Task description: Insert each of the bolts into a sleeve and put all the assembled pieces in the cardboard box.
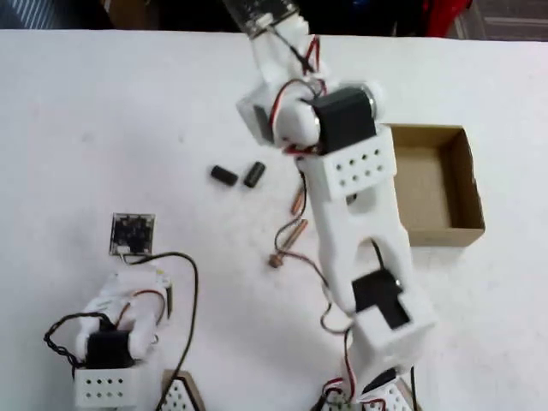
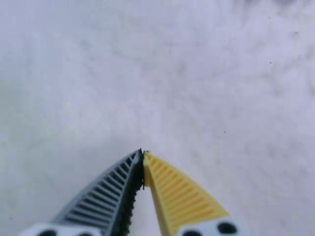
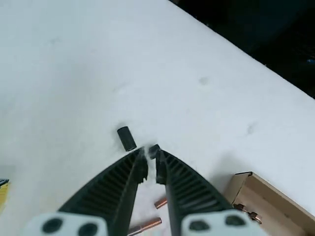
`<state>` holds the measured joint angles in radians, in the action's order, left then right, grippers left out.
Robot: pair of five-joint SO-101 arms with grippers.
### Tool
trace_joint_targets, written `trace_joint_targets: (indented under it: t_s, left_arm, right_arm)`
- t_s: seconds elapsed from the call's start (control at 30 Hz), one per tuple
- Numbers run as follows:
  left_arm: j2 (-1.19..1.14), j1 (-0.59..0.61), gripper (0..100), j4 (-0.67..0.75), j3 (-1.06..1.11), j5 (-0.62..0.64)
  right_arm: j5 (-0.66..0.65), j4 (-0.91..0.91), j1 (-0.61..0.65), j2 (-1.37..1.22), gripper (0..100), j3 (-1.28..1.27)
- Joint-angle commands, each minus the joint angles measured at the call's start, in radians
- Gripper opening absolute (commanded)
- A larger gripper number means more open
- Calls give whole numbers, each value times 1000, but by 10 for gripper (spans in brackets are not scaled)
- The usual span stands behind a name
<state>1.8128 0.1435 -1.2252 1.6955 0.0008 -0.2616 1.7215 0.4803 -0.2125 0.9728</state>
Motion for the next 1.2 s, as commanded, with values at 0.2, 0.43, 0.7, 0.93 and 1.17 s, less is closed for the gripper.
trace_joint_targets:
  t_s: [0.2, 0.43, 0.7, 0.93, 1.17]
  left_arm:
    - [8, 8, 24, 0, -2, -11]
    - [8, 8, 24, 0, -2, -11]
    - [8, 10, 24, 0, -2, -12]
    - [8, 119, 24, -6, -2, -12]
    - [8, 257, 24, -14, -2, -9]
  right_arm:
    - [-17, 15, 74, 216, 21, -279]
    - [-199, -147, 74, 216, 22, -534]
    - [-206, -409, 79, 216, 22, -732]
    - [-296, -504, 143, 216, 22, -833]
    - [-305, -619, 189, 186, 47, -904]
